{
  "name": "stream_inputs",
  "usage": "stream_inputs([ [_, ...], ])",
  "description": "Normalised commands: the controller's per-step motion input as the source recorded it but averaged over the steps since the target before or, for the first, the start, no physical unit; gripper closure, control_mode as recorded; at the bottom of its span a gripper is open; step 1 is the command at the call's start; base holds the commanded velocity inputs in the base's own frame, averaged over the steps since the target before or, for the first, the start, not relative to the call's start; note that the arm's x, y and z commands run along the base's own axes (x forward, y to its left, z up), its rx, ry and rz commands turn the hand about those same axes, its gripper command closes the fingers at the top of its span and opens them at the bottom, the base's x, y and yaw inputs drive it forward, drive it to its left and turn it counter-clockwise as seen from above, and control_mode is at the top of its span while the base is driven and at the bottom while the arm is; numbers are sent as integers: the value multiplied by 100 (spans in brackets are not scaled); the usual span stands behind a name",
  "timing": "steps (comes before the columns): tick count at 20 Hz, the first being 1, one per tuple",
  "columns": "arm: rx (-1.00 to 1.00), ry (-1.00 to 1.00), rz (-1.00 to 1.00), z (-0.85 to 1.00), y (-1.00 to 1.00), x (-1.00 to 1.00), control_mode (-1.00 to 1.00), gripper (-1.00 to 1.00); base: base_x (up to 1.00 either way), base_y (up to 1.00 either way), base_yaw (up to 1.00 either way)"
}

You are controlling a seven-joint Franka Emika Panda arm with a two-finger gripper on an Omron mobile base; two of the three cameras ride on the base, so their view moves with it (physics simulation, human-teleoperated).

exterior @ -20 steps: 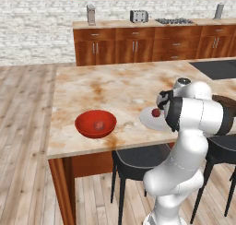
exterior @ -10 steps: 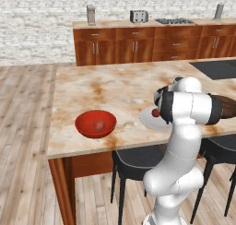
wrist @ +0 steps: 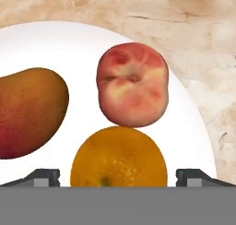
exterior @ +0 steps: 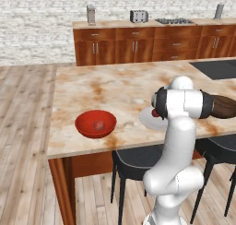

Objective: Take the fruits from the plate on the dining counter and place two fruits in each bowl.

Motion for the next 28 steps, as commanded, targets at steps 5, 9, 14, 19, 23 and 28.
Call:
stream_inputs([
  [5,0,0,0,-24,-13,3,-100,-100,0,0,0],
  [9,0,0,0,-12,1,5,-100,100,0,0,0],
  [14,0,0,-1,32,3,-15,-100,100,0,0,0],
  [19,0,0,0,78,31,-56,-100,100,0,0,0],
  [23,0,0,-2,62,86,-90,-100,100,0,0,0],
  [28,1,0,0,65,100,-64,-100,100,0,0,0],
])
